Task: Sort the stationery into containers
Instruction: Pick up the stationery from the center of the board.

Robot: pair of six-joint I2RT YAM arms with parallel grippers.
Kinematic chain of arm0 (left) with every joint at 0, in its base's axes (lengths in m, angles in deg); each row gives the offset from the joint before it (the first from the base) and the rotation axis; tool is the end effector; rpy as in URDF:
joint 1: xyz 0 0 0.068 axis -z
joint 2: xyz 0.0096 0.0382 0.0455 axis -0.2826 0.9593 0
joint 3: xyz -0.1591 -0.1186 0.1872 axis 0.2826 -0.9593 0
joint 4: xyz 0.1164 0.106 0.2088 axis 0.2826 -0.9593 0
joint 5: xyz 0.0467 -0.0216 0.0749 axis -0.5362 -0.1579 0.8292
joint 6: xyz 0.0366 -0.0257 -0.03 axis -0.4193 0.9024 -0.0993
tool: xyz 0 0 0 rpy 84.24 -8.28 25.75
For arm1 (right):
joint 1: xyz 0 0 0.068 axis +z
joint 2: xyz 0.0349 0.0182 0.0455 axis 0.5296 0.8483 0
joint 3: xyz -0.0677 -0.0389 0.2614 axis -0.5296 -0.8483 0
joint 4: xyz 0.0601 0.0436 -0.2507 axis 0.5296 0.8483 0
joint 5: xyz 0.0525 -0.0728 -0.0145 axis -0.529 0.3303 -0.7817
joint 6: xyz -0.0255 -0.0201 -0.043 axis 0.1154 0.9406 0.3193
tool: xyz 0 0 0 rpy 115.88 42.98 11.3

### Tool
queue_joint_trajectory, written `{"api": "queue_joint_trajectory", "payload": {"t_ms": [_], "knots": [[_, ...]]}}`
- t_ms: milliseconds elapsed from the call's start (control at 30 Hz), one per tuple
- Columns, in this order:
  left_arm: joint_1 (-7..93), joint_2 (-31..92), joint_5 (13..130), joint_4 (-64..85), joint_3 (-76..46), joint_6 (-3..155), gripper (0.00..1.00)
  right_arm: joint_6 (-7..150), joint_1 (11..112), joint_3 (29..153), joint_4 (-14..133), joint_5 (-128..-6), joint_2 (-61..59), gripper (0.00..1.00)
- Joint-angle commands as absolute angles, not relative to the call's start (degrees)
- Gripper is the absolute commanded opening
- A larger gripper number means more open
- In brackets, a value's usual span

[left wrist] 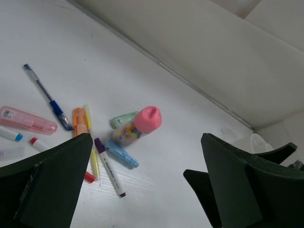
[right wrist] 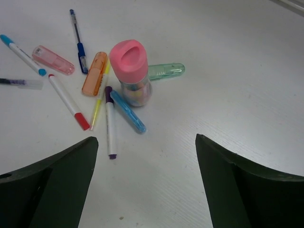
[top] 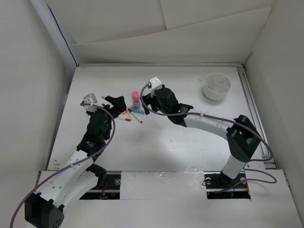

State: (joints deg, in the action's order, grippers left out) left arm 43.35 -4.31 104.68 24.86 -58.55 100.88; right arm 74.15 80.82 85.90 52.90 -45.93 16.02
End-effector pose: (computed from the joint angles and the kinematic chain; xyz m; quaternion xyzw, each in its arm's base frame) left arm 0.1658 -0.0675 0.3019 -0.2110 0.6473 -0.2506 0.6882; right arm 0.2712 0.2978 0.2749 -0.2514 0.7848 0.1641 0.5422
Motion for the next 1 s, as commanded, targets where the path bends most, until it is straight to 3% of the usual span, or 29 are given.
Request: {"api": "queue_joint_trajectory", "payload": {"t_ms": [0,67,133,167,200,233,300,400,433,467,533,567,600,700,967], "knots": [[43.48,-2.90,107.09,20.90,-56.69,104.73,1.00,74.90,81.72,88.63,53.10,-46.11,15.58,0.88],[43.48,-1.23,108.51,18.40,-54.84,106.42,1.00,74.90,81.72,88.63,53.10,-46.11,15.58,0.84],[44.01,-0.62,109.82,17.77,-54.30,106.42,1.00,74.38,81.72,89.25,53.10,-47.59,15.58,0.62],[44.53,-0.61,110.53,17.16,-54.83,106.42,1.00,74.38,81.72,89.77,53.10,-48.13,16.10,0.35],[45.06,-0.61,110.53,17.16,-55.53,106.42,1.00,74.38,81.72,90.39,53.10,-48.65,16.11,0.34],[45.06,-1.65,111.32,18.46,-56.49,106.42,1.00,74.38,81.72,90.39,53.10,-48.66,16.11,0.13],[45.06,-4.02,113.60,19.44,-59.21,105.73,1.00,74.38,81.72,90.92,53.10,-49.27,16.64,0.00],[45.06,-7.45,116.24,19.44,-59.22,103.52,1.00,75.51,82.25,91.45,53.63,-47.96,16.64,0.00],[45.06,-8.16,117.29,19.44,-59.75,103.52,1.00,75.52,82.25,92.06,53.63,-47.43,16.64,0.05],[45.06,-8.78,117.30,19.44,-59.75,103.52,1.00,76.13,82.25,92.06,54.24,-46.91,16.64,0.30],[45.06,-9.31,117.92,18.83,-59.75,102.83,1.00,76.92,82.25,93.29,54.25,-45.24,17.16,0.57],[45.06,-8.44,117.92,17.35,-58.97,102.82,1.00,77.45,82.25,93.29,54.85,-44.71,17.86,0.80],[45.06,-7.56,120.09,15.59,-58.44,103.34,1.00,77.45,82.25,94.25,54.86,-44.70,18.39,0.89],[45.06,-4.13,121.34,12.15,-56.15,105.64,1.00,77.98,82.25,99.34,58.97,-44.70,22.59,0.99],[45.06,-6.84,120.82,13.37,-56.58,105.10,1.00,78.51,82.25,110.24,61.89,-46.98,33.33,0.96]]}}
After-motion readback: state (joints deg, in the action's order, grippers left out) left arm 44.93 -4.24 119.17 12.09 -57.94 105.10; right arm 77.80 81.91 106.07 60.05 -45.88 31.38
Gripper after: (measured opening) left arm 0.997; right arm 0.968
